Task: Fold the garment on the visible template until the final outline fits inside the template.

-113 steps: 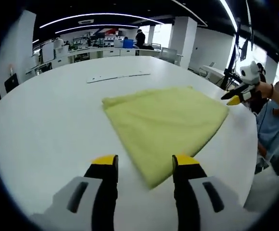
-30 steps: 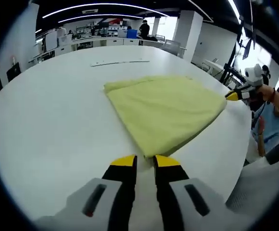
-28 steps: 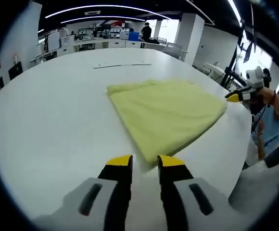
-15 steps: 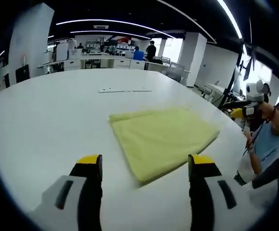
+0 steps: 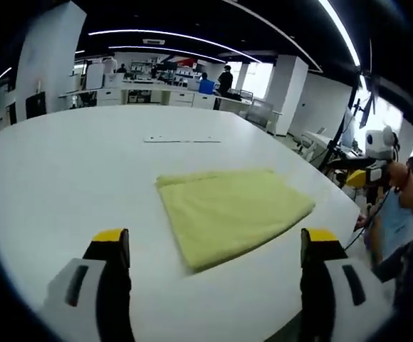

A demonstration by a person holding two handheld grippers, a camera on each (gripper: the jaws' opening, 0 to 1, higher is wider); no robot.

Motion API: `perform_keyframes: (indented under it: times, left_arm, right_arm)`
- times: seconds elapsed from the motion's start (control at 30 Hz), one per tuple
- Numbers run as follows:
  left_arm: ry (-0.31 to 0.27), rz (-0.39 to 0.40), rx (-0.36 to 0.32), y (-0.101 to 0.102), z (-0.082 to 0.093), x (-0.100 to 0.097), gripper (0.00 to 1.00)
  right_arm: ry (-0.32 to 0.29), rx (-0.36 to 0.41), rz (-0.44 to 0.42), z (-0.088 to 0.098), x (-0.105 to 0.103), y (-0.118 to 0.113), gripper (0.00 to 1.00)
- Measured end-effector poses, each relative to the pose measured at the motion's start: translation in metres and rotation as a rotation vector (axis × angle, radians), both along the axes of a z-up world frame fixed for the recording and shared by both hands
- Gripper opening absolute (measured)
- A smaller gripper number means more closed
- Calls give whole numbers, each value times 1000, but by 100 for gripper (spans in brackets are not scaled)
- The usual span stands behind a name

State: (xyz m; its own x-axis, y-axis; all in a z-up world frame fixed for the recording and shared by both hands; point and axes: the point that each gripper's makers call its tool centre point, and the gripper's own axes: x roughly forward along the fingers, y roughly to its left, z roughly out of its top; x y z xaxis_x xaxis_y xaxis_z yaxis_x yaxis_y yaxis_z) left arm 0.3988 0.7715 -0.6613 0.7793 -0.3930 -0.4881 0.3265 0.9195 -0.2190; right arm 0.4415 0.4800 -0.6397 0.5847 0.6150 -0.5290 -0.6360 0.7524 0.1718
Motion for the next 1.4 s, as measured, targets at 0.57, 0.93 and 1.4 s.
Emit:
perform_keyframes:
  times: [0.57,0.93,1.4]
  left_arm:
    - [-20,42,3,10,11,-7,99]
    - [-18,53,6,17,12,-15,99]
    - [-2,61,9,22,9,-23,98]
  right_arm:
    - [-19,-20,-40,3,-8,-10,96]
    - [-17,-22,-37,6,-14,-10,95]
    - [0,-19,-52,-1,-26,-13,92]
